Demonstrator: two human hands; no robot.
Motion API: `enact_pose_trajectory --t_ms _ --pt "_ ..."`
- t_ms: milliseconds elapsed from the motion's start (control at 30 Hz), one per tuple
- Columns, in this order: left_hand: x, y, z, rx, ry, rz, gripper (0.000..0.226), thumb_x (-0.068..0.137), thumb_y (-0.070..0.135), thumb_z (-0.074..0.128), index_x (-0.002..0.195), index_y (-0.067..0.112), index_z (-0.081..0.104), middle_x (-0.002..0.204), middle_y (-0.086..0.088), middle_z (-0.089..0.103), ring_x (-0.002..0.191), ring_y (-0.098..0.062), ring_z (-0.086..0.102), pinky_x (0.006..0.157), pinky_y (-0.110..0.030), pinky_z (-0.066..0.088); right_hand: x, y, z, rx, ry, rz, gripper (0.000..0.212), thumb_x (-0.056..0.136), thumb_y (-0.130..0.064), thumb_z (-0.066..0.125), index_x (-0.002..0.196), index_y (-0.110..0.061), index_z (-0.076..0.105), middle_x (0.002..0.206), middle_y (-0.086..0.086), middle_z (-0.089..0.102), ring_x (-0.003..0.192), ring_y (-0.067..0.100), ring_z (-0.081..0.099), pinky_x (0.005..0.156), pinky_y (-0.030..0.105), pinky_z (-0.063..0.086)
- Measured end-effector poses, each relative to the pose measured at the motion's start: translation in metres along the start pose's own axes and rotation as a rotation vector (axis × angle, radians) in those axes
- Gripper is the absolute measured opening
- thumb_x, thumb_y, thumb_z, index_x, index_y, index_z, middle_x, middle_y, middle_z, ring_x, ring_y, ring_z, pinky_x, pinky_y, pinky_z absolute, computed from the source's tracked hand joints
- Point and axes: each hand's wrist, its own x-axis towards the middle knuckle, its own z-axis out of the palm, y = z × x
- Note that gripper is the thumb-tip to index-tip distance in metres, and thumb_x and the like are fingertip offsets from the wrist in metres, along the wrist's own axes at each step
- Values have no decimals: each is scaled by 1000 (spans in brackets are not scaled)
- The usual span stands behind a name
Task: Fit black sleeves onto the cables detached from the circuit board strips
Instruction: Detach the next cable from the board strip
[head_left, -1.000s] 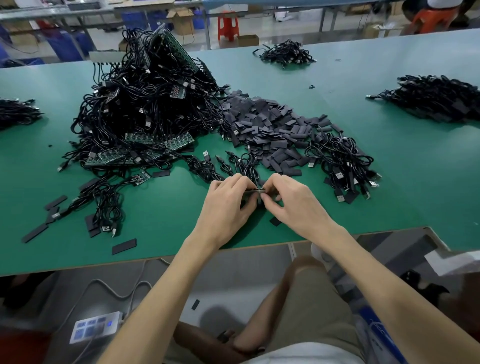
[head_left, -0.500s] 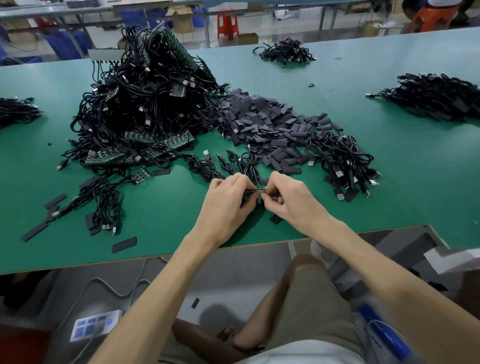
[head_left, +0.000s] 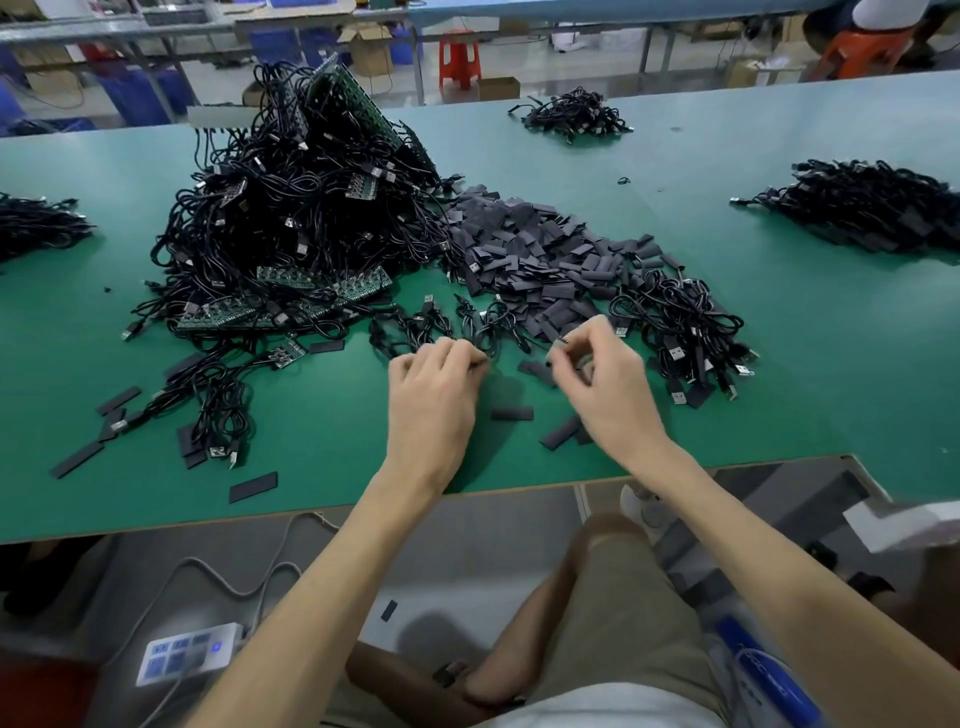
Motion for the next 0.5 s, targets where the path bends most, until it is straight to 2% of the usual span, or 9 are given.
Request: enact_pose_trajectory --t_ms 100,167,267,367,433,500 --pt "-1 -6 0 87 77 -133 7 98 18 64 99 11 65 108 -2 65 105 -29 56 101 -48 37 6 5 -8 208 153 178 13 101 -23 62 94 -25 51 86 -4 66 74 2 61 65 18 47" --pt "0 -7 1 129 97 -184 7 98 15 64 100 8 64 119 -7 62 113 -31 52 109 -52 31 9 9 -11 369 212 288 7 103 -23 60 102 -18 55 97 -2 72 88 11 69 72 27 54" --pt "-1 -1 3 117 69 -15 11 95 10 65 105 8 63 123 -8 60 119 -27 51 109 -47 28 11 15 -15 521 230 365 10 106 -18 55 107 -8 55 111 -1 75 91 16 72 79 29 58" --pt "-4 3 5 90 -99 214 17 94 5 64 109 12 66 119 -2 62 111 -22 57 101 -39 31 12 14 -16 635 204 348 8 108 -14 49 108 -6 52 117 4 75 101 21 73 85 32 59" --pt "-4 1 6 75 -201 207 28 89 -6 63 109 13 68 116 -1 62 107 -21 56 98 -35 31 12 13 -17 703 204 332 8 109 -10 45 108 -5 50 115 11 75 106 25 72 85 32 59" --pt "-3 -2 5 76 -220 132 39 80 -14 63 108 12 69 114 -2 62 106 -21 53 95 -34 32 12 12 -18 734 225 341 10 110 -9 42 105 -6 50 109 13 76 105 28 72 84 32 58"
